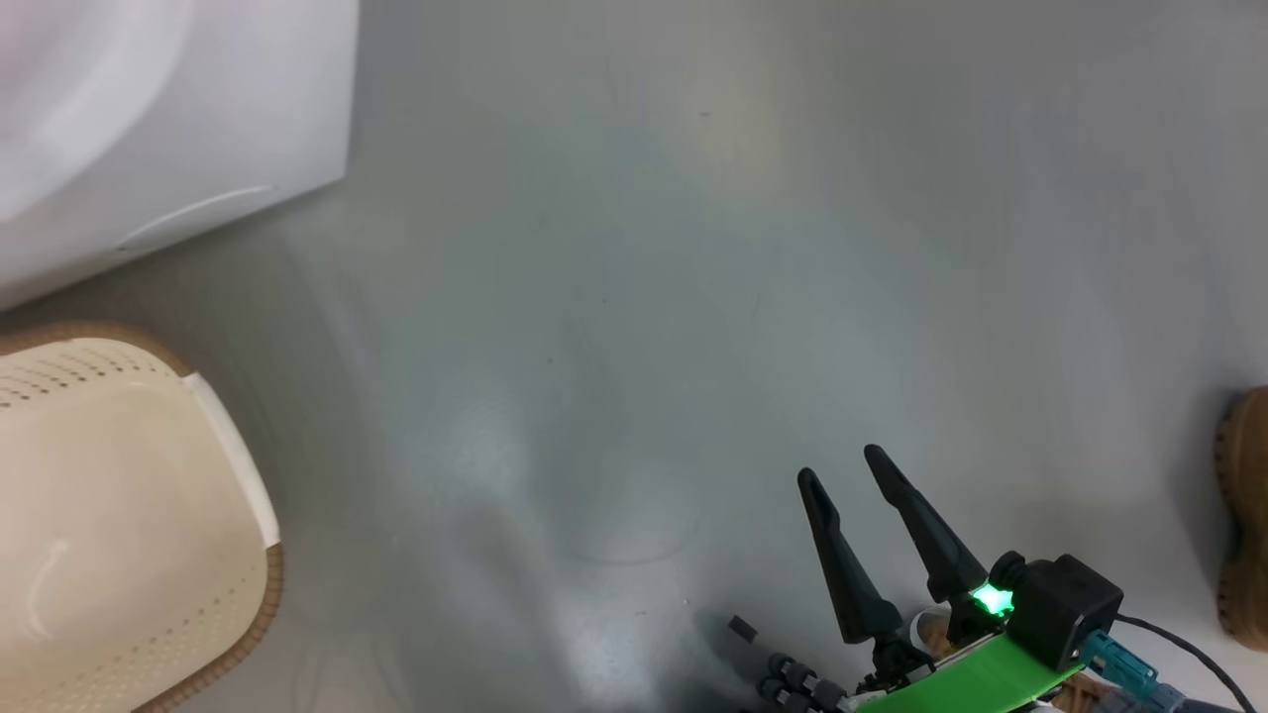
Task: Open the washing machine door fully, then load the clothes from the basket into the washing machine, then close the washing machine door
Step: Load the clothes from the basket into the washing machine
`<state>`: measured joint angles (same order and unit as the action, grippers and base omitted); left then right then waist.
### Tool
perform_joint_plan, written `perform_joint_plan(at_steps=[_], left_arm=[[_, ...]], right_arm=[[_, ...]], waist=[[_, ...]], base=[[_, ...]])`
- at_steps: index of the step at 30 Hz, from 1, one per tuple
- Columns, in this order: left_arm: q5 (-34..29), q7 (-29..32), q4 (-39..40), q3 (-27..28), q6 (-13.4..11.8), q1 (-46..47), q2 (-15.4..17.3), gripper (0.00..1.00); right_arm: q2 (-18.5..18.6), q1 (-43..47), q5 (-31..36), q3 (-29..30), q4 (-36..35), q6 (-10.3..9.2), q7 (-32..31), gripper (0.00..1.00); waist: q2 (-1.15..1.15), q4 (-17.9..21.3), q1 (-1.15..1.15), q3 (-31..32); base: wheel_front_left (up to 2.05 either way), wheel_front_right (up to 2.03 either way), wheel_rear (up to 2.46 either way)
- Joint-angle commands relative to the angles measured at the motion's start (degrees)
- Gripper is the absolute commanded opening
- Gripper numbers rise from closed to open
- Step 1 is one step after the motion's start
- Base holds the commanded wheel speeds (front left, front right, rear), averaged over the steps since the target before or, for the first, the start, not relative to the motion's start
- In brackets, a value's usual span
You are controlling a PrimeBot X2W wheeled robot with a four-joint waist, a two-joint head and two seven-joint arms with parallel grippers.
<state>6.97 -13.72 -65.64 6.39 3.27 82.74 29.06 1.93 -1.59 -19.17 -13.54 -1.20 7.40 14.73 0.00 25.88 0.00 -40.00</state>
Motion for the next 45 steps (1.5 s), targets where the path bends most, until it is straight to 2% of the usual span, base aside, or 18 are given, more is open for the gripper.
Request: perform_joint_plan(at_steps=[1,10,17,31,45], left_arm=[[0.28,-0.5,0.97,0.13,-0.3,0.55,2.04,1.0],[2.24,-1.21,0.0,0.73,-0.91,-2.91,-1.45,1.0],[3.26,-1.26,3.23,1.3,-1.97,-8.12,-4.57,1.0],[5.45,-1.28,7.87,2.62,-0.78,-18.66,-9.72,1.0],[6.36,-1.28,13.85,3.09,1.37,-30.61,-16.53,1.0]], right_arm=[[0.95,-0.48,0.68,-0.65,-0.76,0.09,0.27,1.0],[0.95,-1.22,2.05,0.25,0.82,0.09,0.27,1.0],[0.95,-1.71,2.75,0.91,2.05,0.09,0.27,1.0],[0.95,-2.13,4.11,2.19,3.83,0.09,0.27,1.0],[0.95,-2.41,5.94,4.01,6.17,0.09,0.27,1.0]], waist=[[0.0,-0.85,0.0,0.97],[0.0,-3.79,0.0,4.64],[0.0,-5.75,0.0,7.12],[0.0,-10.03,0.0,11.91],[0.0,-16.48,0.0,18.22]], base=[[0.0,0.0,0.0],[0.0,0.0,0.0],[0.0,0.0,0.0],[0.0,0.0,0.0],[0.0,0.0,0.0]])
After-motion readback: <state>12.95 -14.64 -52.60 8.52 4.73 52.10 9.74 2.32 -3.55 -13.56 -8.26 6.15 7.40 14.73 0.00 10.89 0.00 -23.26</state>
